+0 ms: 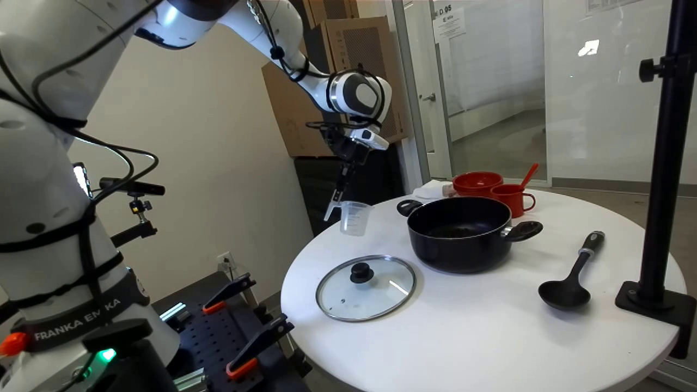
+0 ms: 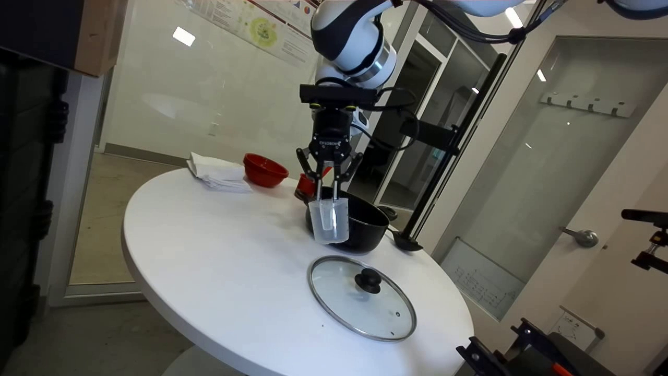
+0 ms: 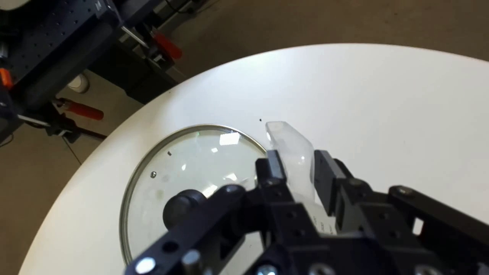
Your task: Put the lid on the table then pour the contents from the clear jar into the black pot
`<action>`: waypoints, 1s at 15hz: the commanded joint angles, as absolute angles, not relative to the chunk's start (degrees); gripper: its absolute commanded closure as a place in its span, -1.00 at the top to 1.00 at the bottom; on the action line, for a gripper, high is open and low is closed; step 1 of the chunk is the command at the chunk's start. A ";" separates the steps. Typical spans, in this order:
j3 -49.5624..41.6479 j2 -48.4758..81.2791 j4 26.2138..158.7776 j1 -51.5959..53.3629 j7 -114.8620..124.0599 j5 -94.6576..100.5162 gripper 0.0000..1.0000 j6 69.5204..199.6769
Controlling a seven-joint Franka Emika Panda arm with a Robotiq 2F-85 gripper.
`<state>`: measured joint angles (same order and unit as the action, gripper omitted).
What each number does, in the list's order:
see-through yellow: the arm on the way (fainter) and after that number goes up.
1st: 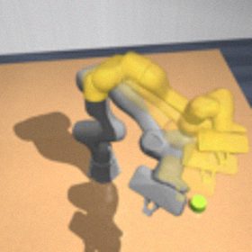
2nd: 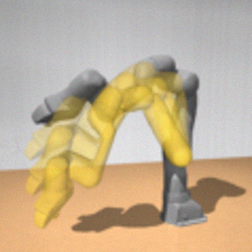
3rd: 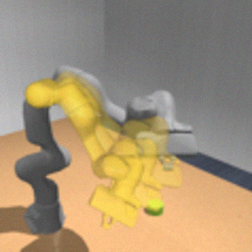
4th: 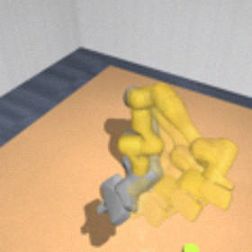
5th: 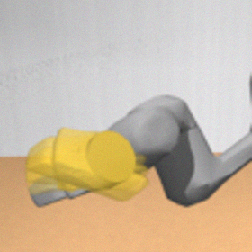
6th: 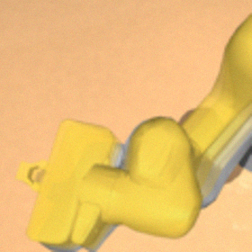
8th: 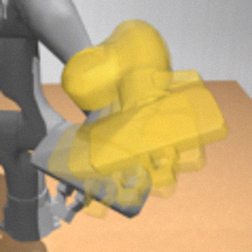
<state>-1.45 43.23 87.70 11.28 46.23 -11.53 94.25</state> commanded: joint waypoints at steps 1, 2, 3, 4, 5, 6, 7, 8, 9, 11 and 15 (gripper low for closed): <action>-1.48 42.96 89.28 10.13 44.72 -11.85 -0.87 106.44; -1.44 42.84 89.66 9.89 44.52 -11.84 -0.87 110.33; -1.44 42.67 90.27 9.81 44.47 -11.69 -0.87 114.37; -1.59 42.68 90.68 9.96 44.43 -11.14 -0.87 118.36; -1.61 42.77 90.95 10.03 44.40 -10.77 -0.87 121.43; -1.45 42.78 91.35 10.02 44.38 -10.78 -0.87 123.38; -1.37 42.82 91.74 10.10 44.35 -10.64 -0.87 125.34; -1.31 42.82 92.24 10.24 44.31 -10.51 -0.87 126.66; -1.14 42.84 92.51 10.27 44.28 -10.57 -0.87 127.34; -1.12 43.15 92.86 10.58 45.21 -10.56 -0.87 127.03; -0.84 45.90 92.68 11.09 45.98 -10.17 -0.87 118.79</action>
